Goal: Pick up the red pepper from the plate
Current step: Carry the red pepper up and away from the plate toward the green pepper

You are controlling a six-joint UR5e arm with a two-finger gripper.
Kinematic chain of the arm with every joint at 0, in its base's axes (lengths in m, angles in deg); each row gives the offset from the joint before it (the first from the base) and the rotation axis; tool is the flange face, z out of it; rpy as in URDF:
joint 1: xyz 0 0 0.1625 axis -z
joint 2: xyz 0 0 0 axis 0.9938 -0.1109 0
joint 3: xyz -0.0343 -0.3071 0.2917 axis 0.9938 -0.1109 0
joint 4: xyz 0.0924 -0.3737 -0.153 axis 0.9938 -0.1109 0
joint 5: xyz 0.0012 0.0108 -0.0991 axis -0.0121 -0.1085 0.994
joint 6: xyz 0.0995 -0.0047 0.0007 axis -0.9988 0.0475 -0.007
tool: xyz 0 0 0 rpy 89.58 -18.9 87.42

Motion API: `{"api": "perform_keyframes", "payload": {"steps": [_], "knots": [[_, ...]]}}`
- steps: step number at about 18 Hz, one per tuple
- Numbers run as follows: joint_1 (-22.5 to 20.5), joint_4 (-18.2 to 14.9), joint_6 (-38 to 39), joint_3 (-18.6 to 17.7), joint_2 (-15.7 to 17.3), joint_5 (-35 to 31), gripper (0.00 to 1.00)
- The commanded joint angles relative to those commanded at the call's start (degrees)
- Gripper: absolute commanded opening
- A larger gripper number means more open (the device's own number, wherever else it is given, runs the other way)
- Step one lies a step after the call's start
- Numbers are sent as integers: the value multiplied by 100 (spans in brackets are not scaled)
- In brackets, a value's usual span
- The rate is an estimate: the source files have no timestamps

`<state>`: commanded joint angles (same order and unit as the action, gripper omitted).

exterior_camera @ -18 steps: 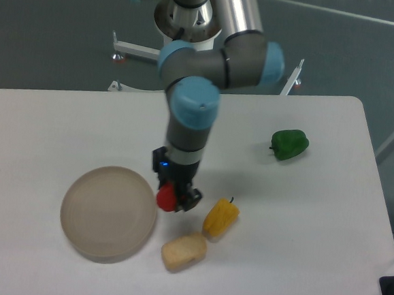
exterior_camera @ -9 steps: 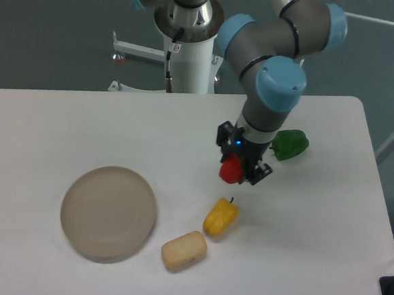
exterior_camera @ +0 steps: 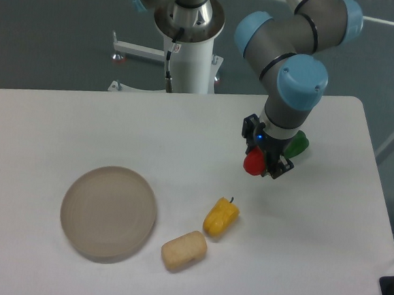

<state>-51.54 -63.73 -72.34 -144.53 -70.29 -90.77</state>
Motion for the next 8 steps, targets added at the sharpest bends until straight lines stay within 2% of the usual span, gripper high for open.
{"api": "perform_keyframes", "payload": {"steps": [8], "knots": [[-27,17,0,-62,-9,-17,34]]}}
